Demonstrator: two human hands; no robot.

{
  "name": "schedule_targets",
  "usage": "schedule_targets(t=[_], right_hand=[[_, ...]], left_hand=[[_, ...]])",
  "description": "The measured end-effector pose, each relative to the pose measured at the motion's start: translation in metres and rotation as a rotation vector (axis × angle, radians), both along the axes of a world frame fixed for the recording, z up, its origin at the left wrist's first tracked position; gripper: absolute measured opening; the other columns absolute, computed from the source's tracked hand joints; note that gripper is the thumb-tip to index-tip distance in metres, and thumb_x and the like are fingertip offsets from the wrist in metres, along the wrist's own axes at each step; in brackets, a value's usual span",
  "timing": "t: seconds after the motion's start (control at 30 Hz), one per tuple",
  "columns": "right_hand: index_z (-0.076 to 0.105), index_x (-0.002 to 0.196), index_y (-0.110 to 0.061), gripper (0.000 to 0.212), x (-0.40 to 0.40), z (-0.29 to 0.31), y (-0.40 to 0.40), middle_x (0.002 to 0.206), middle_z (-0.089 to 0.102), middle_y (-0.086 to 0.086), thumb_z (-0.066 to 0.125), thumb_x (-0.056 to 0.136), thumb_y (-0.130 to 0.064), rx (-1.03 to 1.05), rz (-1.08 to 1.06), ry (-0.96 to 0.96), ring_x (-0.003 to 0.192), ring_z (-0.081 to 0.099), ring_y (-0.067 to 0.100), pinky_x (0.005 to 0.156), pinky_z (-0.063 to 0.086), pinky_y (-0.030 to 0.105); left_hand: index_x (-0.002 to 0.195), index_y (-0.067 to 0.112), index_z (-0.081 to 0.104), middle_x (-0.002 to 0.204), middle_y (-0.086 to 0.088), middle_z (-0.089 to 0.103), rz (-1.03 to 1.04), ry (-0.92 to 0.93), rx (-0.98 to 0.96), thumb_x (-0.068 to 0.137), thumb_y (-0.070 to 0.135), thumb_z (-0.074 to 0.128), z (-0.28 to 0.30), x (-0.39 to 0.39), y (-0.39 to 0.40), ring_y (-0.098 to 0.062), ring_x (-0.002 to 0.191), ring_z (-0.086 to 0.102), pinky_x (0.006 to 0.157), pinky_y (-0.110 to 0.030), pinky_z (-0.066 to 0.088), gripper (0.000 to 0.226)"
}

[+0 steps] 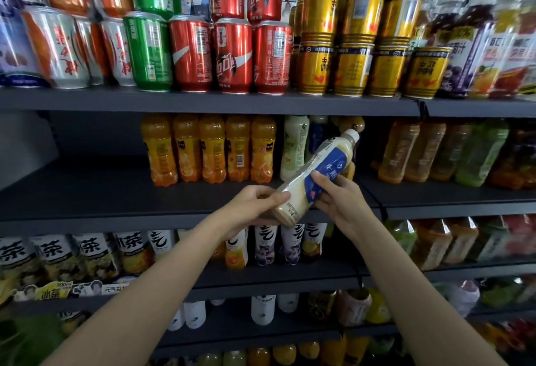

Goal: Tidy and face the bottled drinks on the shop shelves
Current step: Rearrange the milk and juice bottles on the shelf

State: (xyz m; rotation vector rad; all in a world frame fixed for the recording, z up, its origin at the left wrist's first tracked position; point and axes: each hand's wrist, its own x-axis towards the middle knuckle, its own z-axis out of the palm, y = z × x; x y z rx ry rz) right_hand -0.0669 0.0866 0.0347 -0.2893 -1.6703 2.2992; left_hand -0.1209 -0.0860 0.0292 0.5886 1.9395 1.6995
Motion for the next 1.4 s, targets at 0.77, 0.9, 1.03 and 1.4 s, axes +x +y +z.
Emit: schedule_targets(t=[0.77,0.9,1.03,1.4], right_hand=[[0.053,0.12,0.0,0.04,-0.008,0.0,0.026,0.109,0.065,0.019,0.064,0.087,-0.022,-0.191,0.059,-0.101,0.094,0.066,0.027,0.071,0.055,0.035],[0.055,0.114,0.0,0.039,-0.008,-0.003,0.023,0.106,0.066,0.02,0.07,0.084,-0.021,-0.239,-0.026,-0.161,0.08,0.068,0.026,0.065,0.057,0.037],[0.056,0.112,0.001,0.039,-0.004,-0.003,0.028,0.103,0.068,0.019,0.073,0.08,-0.012,-0.22,-0.014,-0.12,0.085,0.069,0.027,0.073,0.059,0.038],[0.057,0.11,-0.002,0.038,0.011,-0.004,0.032,0.106,0.068,0.008,0.065,0.076,0.013,0.204,0.174,0.144,0.099,0.066,0.019,0.076,0.056,0.024]], left_hand=[[0.115,0.016,0.052,0.114,-0.003,0.061,0.089,0.188,-0.021,0.081,0.026,0.07,-0.005,-0.009,0.008,-0.014,0.104,0.06,0.092,-0.029,0.05,0.04],[0.111,0.024,0.046,0.108,0.016,0.055,0.106,0.579,-0.158,0.07,0.021,0.081,-0.01,-0.008,0.011,0.001,0.1,0.056,0.085,-0.013,0.045,0.055],[0.112,0.024,0.043,0.114,0.012,0.052,0.168,0.785,-0.207,0.069,0.019,0.081,-0.016,-0.006,0.01,-0.001,0.103,0.049,0.081,-0.015,0.04,0.057],[0.123,0.023,0.044,0.124,0.004,0.055,-0.066,0.487,-0.168,0.076,0.013,0.076,-0.014,-0.018,0.02,-0.008,0.117,0.052,0.102,-0.031,0.043,0.058]])
